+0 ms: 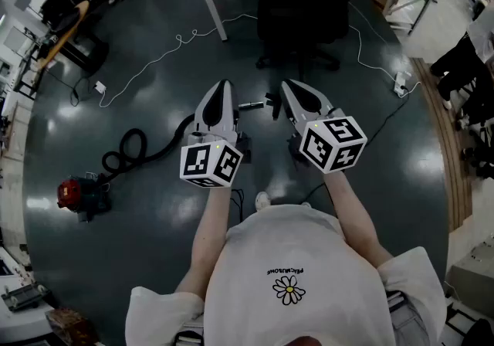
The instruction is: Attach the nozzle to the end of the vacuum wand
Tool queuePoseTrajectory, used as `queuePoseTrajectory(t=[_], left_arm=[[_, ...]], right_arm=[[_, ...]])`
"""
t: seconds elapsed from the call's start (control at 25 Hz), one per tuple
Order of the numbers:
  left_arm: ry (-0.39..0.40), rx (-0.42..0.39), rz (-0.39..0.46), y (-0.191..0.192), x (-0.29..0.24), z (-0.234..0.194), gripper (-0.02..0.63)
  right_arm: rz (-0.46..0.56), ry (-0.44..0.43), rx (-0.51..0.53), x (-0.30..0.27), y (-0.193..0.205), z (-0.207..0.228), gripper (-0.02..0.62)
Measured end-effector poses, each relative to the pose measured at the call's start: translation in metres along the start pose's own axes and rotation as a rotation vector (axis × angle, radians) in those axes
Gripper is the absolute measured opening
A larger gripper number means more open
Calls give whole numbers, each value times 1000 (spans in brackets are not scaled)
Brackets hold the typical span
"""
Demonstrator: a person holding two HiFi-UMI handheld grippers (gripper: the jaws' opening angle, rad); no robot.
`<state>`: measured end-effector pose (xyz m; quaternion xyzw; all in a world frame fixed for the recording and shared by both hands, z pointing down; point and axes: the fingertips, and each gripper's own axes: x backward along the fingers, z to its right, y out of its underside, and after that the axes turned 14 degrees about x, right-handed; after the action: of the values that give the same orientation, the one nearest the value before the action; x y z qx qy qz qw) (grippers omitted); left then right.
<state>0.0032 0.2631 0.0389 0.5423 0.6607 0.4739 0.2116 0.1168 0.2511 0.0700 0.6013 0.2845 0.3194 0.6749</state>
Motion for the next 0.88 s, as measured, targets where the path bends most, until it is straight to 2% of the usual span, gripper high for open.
queuePoseTrajectory(t=[0.24, 0.64, 0.88], left_arm=[[-8, 11, 12, -16, -1, -19, 2], [-7, 17, -4, -15, 6, -44, 2], [-7, 0, -20, -22, 14, -67, 2]], right_arm=[[-4, 10, 2, -15, -1, -8, 6], [-18, -12, 29, -32, 10, -31, 6], [-36, 19, -8, -48, 21, -37, 6]])
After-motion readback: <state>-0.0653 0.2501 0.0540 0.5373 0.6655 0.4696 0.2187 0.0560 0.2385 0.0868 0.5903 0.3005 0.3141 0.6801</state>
